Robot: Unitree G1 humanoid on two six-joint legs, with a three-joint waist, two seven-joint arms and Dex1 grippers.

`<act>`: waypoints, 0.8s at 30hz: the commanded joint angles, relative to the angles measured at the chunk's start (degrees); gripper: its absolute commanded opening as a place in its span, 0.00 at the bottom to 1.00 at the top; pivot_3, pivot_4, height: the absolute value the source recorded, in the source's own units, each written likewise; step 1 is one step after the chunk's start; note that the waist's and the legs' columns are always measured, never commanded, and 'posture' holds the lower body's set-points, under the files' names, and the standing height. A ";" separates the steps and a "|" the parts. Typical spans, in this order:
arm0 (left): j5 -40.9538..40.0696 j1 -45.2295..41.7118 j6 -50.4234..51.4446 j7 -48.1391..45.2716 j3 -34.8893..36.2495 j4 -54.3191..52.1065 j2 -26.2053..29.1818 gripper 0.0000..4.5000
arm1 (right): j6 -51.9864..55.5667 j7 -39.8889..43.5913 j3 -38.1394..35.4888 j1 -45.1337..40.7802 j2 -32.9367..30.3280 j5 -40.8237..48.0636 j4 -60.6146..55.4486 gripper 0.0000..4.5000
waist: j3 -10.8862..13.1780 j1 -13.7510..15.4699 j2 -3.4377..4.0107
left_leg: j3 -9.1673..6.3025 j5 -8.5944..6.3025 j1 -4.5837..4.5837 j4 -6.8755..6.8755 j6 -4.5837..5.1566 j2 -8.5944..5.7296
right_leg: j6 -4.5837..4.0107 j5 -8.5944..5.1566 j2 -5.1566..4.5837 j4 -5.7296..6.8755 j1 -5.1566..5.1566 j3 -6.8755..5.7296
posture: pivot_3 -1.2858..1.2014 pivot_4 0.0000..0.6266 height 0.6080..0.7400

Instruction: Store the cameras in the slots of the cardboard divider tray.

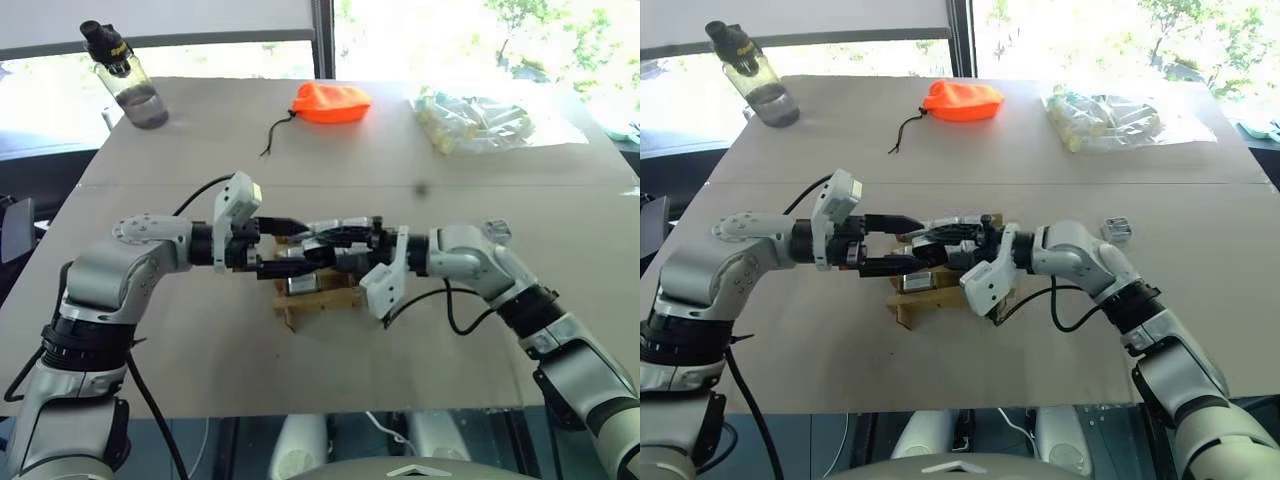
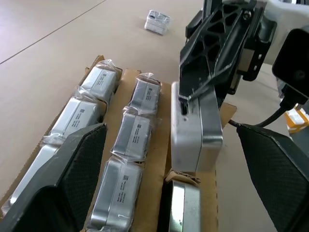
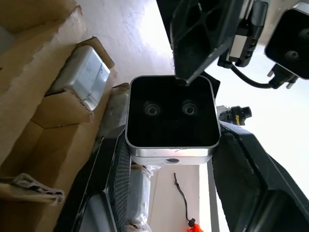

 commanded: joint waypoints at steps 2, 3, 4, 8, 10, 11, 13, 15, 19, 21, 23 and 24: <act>-0.65 -1.45 1.05 -1.84 -0.36 -0.85 0.65 1.00 | -1.78 -1.48 -0.17 -0.09 -0.34 -0.44 -0.56 0.41 | 0.00 -0.03 0.00 | -0.01 0.02 0.01 0.00 -0.03 0.02 | 0.00 0.00 0.02 0.03 -0.01 -0.01 | 0.52 0.24 0.89; -0.48 -1.79 1.26 -2.31 -0.63 -0.63 0.76 1.00 | -1.91 -1.56 -0.03 -0.13 -0.33 -0.70 -0.42 0.41 | 0.00 -0.04 0.00 | -0.01 0.02 0.01 -0.01 -0.04 0.02 | -0.01 0.00 0.03 0.05 -0.01 -0.01 | 0.52 0.24 0.89; -0.29 -2.13 1.45 -2.82 -0.97 -0.36 0.89 0.88 | -1.97 -1.63 0.08 -0.22 -0.29 -0.92 -0.24 0.41 | 0.00 -0.02 0.00 | -0.02 0.03 0.02 -0.01 -0.05 0.03 | -0.01 0.00 0.03 0.05 -0.01 -0.01 | 0.52 0.24 0.89; 0.31 -3.01 1.65 -4.54 -2.29 0.39 1.46 0.56 | -2.03 -1.89 0.32 -0.65 -0.04 -1.24 -0.06 0.41 | 0.00 -0.05 0.00 | 0.02 0.04 0.04 -0.01 -0.06 0.01 | -0.01 0.00 0.02 0.08 -0.01 0.03 | 0.52 0.24 0.89; 0.48 -3.25 1.72 -4.91 -2.68 0.52 1.47 0.37 | -2.11 -1.94 0.40 -0.71 -0.06 -1.26 -0.37 0.41 | 0.00 -0.05 0.00 | 0.02 0.04 0.04 -0.01 -0.06 0.01 | -0.01 0.00 0.02 0.08 -0.01 0.03 | 0.52 0.24 0.89; 0.61 -3.41 1.95 -5.32 -3.13 0.52 1.64 0.26 | -2.10 -1.87 0.44 -0.66 -0.05 -1.18 -0.55 0.41 | 0.00 -0.04 0.00 | 0.00 0.04 0.03 -0.01 -0.06 0.01 | -0.01 0.00 0.03 0.08 -0.01 0.02 | 0.52 0.24 0.89; 1.37 -3.59 1.98 -6.31 -4.18 0.60 2.10 0.15 | -2.03 -1.84 0.44 -0.70 0.03 -1.18 -0.64 0.41 | 0.00 -0.04 0.00 | -0.01 0.04 0.02 -0.01 -0.06 0.01 | -0.01 0.00 0.03 0.08 -0.02 0.01 | 0.52 0.24 0.89; 2.35 -3.49 1.44 -7.01 -5.14 0.79 2.59 0.15 | -1.84 -2.11 0.25 -0.85 0.12 -1.33 -0.71 0.41 | 0.00 -0.04 0.00 | 0.00 0.04 0.03 -0.01 -0.06 0.01 | -0.01 0.00 0.03 0.08 -0.02 0.02 | 0.52 0.24 0.89; 3.17 -3.48 0.80 -7.63 -5.48 1.04 2.55 0.15 | 1.42 0.48 0.34 -0.17 -0.28 0.18 -2.13 0.65 | 0.00 -0.03 0.00 | 0.01 0.04 0.03 -0.01 -0.06 0.01 | -0.01 0.00 0.02 0.08 -0.02 0.02 | 0.52 0.24 0.89; 3.56 -4.04 0.32 -7.23 -5.25 1.76 1.85 0.15 | 1.71 0.81 0.00 0.30 -0.45 1.59 -2.74 0.78 | -0.01 -0.02 -0.02 | 0.01 0.04 0.03 -0.01 -0.06 0.01 | -0.01 -0.01 0.03 0.09 -0.02 0.02 | 0.52 0.24 0.89; 4.08 -4.40 -0.76 -7.07 -5.11 2.19 1.27 0.15 | 2.83 1.19 -0.87 1.33 -0.59 4.68 -3.87 1.00 | -0.02 0.05 -0.02 | 0.00 0.04 0.05 -0.01 -0.06 0.02 | -0.01 -0.01 0.02 0.10 -0.01 0.02 | 0.52 0.24 0.89; 4.30 -4.59 -1.31 -7.01 -5.01 2.37 0.99 0.15 | 4.07 2.23 -1.27 2.01 -1.02 6.81 -4.77 1.00 | -0.02 0.13 -0.03 | 0.00 0.04 0.05 -0.01 -0.06 0.01 | -0.01 -0.01 0.02 0.10 0.00 0.02 | 0.52 0.24 0.89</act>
